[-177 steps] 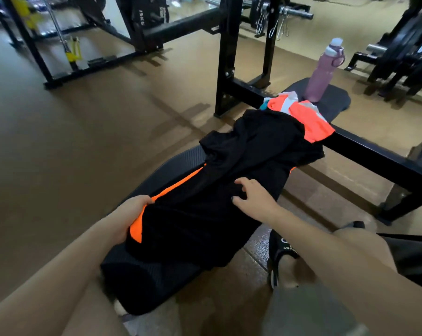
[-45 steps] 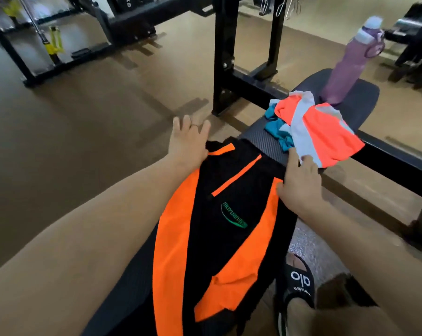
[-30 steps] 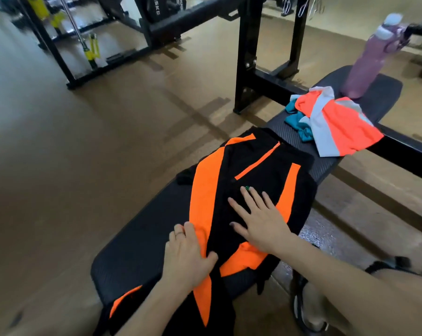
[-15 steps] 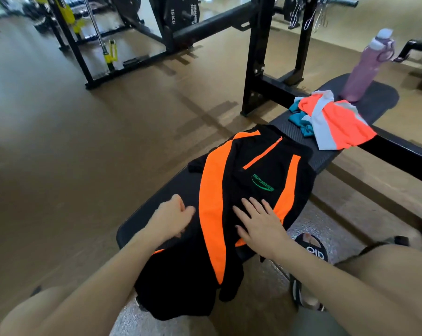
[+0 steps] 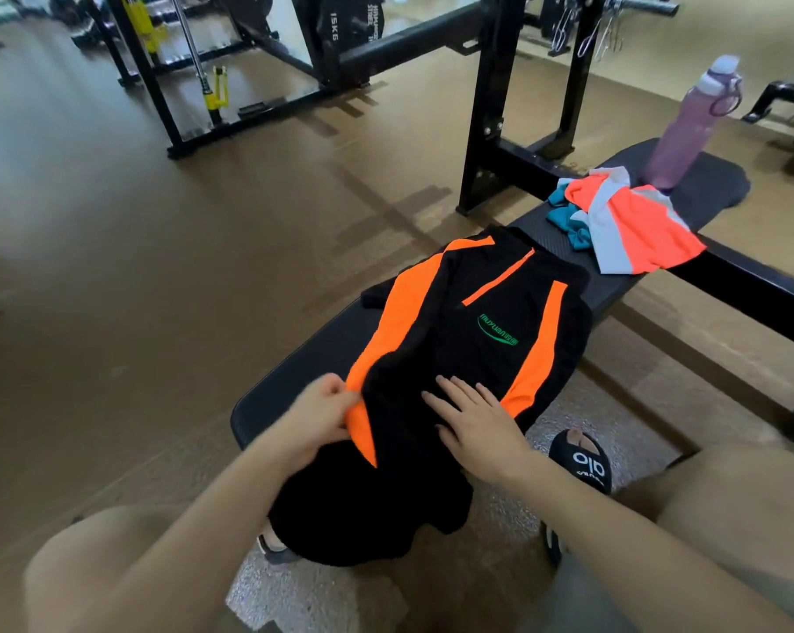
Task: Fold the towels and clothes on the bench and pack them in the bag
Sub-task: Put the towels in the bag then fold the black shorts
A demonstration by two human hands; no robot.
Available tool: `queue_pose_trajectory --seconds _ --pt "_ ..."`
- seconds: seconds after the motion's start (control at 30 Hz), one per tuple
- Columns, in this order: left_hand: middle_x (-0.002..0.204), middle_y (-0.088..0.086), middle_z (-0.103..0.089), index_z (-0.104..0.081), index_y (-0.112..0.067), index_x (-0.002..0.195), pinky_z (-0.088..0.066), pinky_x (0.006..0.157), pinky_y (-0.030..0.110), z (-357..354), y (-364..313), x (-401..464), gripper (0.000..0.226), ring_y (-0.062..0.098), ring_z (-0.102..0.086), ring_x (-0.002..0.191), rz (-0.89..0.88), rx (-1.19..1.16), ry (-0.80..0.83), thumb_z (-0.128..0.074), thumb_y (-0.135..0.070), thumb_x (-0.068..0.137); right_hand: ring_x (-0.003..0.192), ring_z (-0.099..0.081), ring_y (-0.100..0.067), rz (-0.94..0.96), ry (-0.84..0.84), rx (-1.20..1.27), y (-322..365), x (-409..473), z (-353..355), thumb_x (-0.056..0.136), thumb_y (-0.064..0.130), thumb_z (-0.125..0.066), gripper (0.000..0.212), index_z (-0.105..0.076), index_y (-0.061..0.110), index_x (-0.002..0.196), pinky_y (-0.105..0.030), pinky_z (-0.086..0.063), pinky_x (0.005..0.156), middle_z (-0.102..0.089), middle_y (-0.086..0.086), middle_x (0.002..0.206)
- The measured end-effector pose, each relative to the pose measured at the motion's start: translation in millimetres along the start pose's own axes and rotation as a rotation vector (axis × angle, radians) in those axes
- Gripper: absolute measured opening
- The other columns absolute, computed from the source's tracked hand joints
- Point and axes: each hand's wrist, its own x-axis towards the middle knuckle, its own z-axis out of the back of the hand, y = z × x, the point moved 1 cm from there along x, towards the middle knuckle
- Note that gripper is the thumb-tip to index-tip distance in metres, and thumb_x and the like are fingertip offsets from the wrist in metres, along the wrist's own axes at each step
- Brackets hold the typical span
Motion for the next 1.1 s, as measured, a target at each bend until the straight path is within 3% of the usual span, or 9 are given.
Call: queue_pose_trajectory --seconds 0.07,0.13,0.23,0.4,0.6,0.7,0.87,0.97,1.1 --pt "0.075 0.008 -0.049 -0.05 -0.013 0.085 -0.046 0.065 0.04 37 -6 12 0.015 0.022 -0.051 0.071 -0.001 -0.109 -0.182 -0.056 -0.012 0.099 0.154 -0.011 -0.02 0.0 -0.005 0.0 1 -1 -1 0.104 0.037 -0.04 0.055 -0.023 0.033 0.157 -0.042 -0.01 0.124 -0.015 0.002 0.166" --pt "0.081 0.011 -0.053 -0.049 -0.012 0.084 -0.041 0.072 0.039 76 -6 26 0.018 0.028 -0.055 0.081 -0.066 0.128 -0.46 -0.056 -0.018 0.1 0.154 -0.009 -0.019 -0.004 -0.012 -0.004 2 -1 0 0.105 0.038 -0.038 0.055 -0.022 0.034 0.158 -0.041 -0.008 0.124 -0.013 0.003 0.167" --pt "0.114 0.022 -0.059 -0.048 -0.005 0.114 -0.043 0.09 0.043 113 4 29 0.021 0.041 -0.056 0.111 -0.028 0.381 -0.651 -0.048 -0.02 0.1 0.154 -0.008 -0.02 -0.023 0.0 -0.017 7 -1 2 0.106 0.037 -0.036 0.054 -0.021 0.033 0.158 -0.04 -0.007 0.124 -0.012 0.002 0.167" --pt "0.14 0.019 -0.04 -0.032 -0.02 0.143 -0.039 0.108 0.049 90 21 11 0.057 0.041 -0.048 0.124 -0.11 0.535 -0.51 -0.051 -0.049 0.098 0.14 -0.041 -0.033 -0.01 -0.128 -0.073 24 -5 -1 0.092 0.015 -0.055 0.053 -0.049 0.02 0.145 -0.048 -0.031 0.118 -0.048 -0.014 0.148" --pt "0.135 0.004 -0.033 -0.045 -0.031 0.13 -0.048 0.102 0.045 43 43 -5 0.051 0.029 -0.043 0.123 -0.243 0.93 -0.134 -0.069 -0.042 0.086 0.124 -0.046 -0.028 0.274 -0.189 -0.077 60 -21 -4 0.08 0.025 -0.054 0.044 -0.06 0.016 0.123 -0.049 -0.032 0.114 -0.055 -0.006 0.126" --pt "0.106 -0.003 -0.048 -0.056 -0.02 0.096 -0.055 0.085 0.042 46 50 -2 0.009 0.019 -0.054 0.094 -0.314 0.928 -0.185 -0.061 -0.02 0.089 0.11 -0.051 -0.028 0.278 -0.173 -0.122 76 -20 -14 0.082 0.018 -0.055 0.034 -0.06 0.015 0.115 -0.046 -0.035 0.112 -0.056 -0.004 0.112" --pt "0.084 -0.009 -0.055 -0.052 -0.026 0.073 -0.051 0.067 0.036 76 35 -7 0.015 0.015 -0.057 0.078 -0.383 1.011 -0.296 -0.063 -0.02 0.081 0.085 -0.055 -0.027 0.199 -0.21 -0.166 67 -7 -6 0.078 0.012 -0.059 0.014 -0.061 0.016 0.091 -0.04 -0.048 0.091 -0.057 -0.002 0.09" --pt "0.089 -0.006 -0.055 -0.05 -0.024 0.076 -0.045 0.064 0.033 113 27 -7 0.013 0.024 -0.06 0.086 -0.357 1.145 -0.419 -0.059 -0.016 0.079 0.081 -0.052 -0.025 0.263 -0.167 -0.233 58 -11 5 0.076 0.015 -0.053 0.009 -0.058 0.017 0.084 -0.038 -0.044 0.09 -0.055 -0.001 0.084" --pt "0.122 0.002 -0.057 -0.055 -0.019 0.117 -0.047 0.082 0.035 158 41 -10 0.029 0.026 -0.058 0.114 -0.075 1.548 -0.462 -0.056 -0.02 0.088 0.092 -0.056 -0.027 0.334 -0.145 -0.292 45 -35 9 0.077 0.014 -0.047 0.02 -0.063 0.016 0.089 -0.044 -0.042 0.105 -0.058 -0.002 0.091"
